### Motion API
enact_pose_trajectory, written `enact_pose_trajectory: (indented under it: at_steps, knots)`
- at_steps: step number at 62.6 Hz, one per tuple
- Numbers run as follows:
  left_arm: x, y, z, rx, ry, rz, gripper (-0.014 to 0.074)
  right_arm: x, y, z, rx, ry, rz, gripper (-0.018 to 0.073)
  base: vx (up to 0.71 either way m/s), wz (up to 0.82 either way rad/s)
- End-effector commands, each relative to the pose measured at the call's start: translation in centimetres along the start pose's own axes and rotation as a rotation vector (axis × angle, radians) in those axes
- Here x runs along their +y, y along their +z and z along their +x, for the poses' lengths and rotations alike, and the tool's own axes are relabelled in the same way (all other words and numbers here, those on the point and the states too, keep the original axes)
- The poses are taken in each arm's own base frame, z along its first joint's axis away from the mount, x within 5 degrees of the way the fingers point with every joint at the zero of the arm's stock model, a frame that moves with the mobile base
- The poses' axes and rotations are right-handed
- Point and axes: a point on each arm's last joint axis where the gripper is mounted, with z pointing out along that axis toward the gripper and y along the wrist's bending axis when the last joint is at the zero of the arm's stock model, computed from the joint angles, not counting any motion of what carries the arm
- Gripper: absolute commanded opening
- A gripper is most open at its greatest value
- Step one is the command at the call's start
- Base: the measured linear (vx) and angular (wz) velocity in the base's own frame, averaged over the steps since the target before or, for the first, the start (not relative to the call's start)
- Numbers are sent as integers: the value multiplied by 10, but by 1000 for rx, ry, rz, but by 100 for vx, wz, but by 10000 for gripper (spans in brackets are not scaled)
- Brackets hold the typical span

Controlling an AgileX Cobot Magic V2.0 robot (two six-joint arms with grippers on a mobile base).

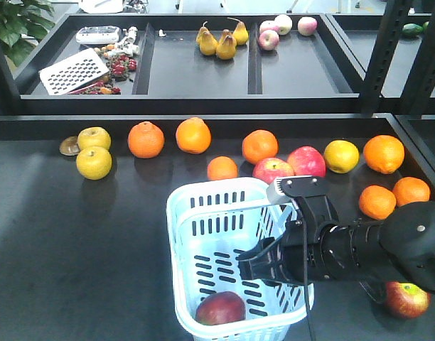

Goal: Pick three apples into basket with both arms
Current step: 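Move the apple over the basket and open the right gripper, then return the right gripper to the next red apple beside the table edge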

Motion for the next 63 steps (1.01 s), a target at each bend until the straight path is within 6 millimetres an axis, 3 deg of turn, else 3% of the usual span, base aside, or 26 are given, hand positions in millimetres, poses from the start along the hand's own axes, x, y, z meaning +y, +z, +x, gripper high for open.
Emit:
enact_pose_trajectory:
  at_steps: [1,7,21,30,38,49,63]
  knots:
    - [2,-2,-11,-68,-34,-22,-8,9,-11,-9,-37,-12,-44,98,0,0]
    - [2,-2,-11,-68,-34,-22,-8,14,-19,-8,-30,-38,-67,-12,0,0]
    - [2,-2,-11,-68,-34,-22,-8,20,-70,-6,-78,-67,-41,-5,0,0]
    - [2,-2,-11,-68,-34,-22,-8,4,-105,3,-61,-54,132,-3,0,0]
    - [2,-2,-11,-68,-34,-22,-8,-23,-131,15,-7,26,383,15,0,0]
    - [2,-2,-11,-68,-34,-22,-8,-54,-150,22,37,82,630,140,0,0]
    - [2,-2,-12,-69,-34,-23,-8,-88,-149,21,60,178,718,504,0,0]
